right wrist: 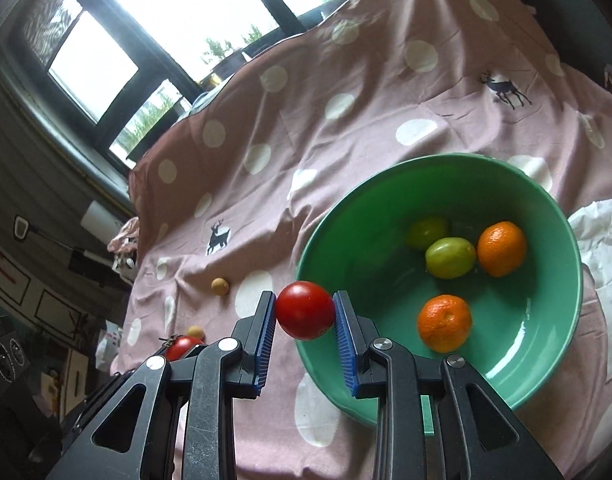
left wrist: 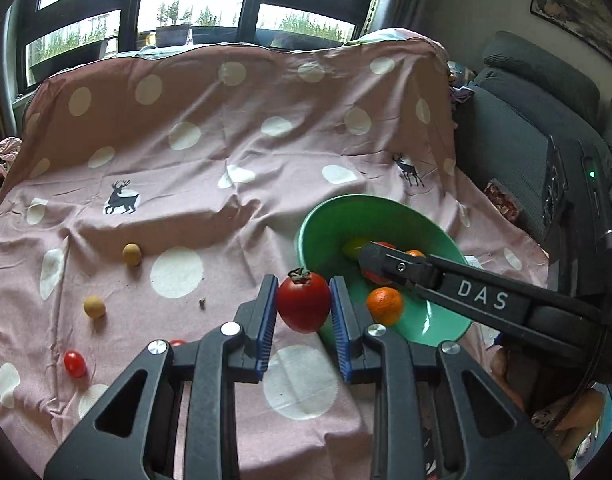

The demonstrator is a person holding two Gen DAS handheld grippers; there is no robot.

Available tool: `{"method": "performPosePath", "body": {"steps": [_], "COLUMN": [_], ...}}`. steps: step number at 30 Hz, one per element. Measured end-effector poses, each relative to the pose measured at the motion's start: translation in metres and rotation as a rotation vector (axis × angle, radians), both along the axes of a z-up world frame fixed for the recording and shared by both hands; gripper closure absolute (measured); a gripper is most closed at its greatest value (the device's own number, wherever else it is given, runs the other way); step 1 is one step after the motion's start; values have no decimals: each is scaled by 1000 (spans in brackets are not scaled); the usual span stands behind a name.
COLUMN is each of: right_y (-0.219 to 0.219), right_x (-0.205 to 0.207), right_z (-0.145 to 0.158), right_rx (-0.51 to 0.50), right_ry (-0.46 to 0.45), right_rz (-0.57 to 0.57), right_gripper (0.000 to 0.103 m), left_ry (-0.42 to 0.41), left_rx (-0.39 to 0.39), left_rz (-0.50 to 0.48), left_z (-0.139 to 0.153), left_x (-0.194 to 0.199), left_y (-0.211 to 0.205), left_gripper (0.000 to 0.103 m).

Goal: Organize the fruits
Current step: 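Carry the tomato over the bowl and open the right tool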

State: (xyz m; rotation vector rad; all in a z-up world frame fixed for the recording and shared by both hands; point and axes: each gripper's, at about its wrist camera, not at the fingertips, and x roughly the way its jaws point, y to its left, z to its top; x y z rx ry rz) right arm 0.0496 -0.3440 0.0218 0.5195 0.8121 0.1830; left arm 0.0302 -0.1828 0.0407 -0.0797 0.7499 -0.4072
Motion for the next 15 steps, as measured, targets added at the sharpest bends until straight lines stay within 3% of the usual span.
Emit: {"method": "performPosePath", "body": {"steps": [9, 15], "right_y": [-54, -69], "right_x": [-11, -12], "right_z": [-8, -16], "right_rx": [37, 65], "right_ry": [30, 55], "right_rz": [-164, -196], "right_gripper": [72, 72], "left_ry": [36, 74], "left_rx": [7, -2], "left_rz": [-110, -143], "left_z": [-13, -25], "left_x": [17, 24], "left_y": [-49, -68], "left_gripper": [77, 80]}}
